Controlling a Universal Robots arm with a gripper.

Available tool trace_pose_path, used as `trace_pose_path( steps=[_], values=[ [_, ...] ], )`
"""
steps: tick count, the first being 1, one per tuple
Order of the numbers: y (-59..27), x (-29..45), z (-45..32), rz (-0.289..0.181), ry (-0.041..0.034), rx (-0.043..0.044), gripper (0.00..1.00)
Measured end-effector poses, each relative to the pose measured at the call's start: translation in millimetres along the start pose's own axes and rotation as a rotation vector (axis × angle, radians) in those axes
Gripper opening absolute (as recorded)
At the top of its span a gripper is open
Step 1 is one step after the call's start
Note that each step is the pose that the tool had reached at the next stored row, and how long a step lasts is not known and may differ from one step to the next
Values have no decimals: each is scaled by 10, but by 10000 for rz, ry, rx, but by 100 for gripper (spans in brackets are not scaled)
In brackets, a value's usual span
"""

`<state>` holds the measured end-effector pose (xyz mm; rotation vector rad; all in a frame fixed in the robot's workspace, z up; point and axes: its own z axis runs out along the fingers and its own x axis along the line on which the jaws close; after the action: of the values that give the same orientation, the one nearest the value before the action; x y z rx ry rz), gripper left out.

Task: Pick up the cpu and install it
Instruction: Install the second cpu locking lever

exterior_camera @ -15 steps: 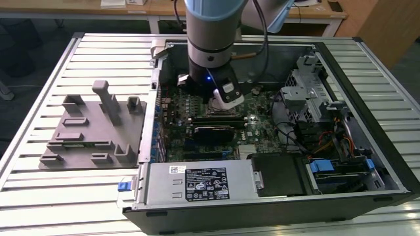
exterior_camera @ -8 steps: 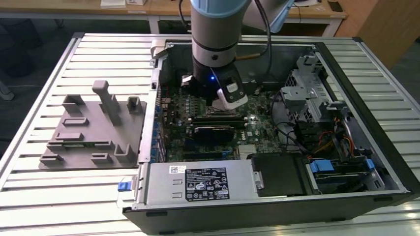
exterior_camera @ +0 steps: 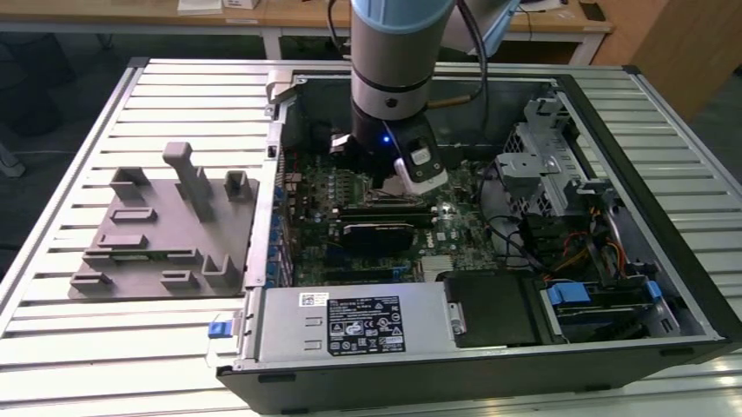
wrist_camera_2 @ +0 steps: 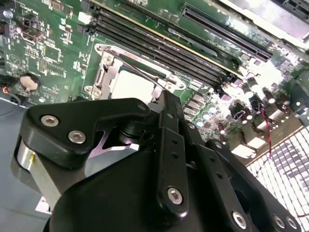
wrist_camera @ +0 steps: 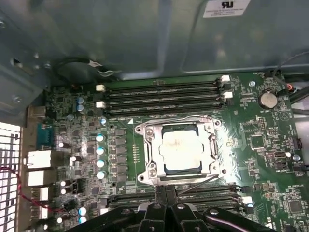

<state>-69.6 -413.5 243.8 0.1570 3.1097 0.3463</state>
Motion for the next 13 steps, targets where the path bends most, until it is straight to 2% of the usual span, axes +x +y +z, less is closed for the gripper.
trace_pose_path(
  steps=[6, 13],
  values=[
    [-25, -8, 93, 124, -28, 0, 11],
    [-83, -8, 144, 427, -95, -6, 11]
  ],
)
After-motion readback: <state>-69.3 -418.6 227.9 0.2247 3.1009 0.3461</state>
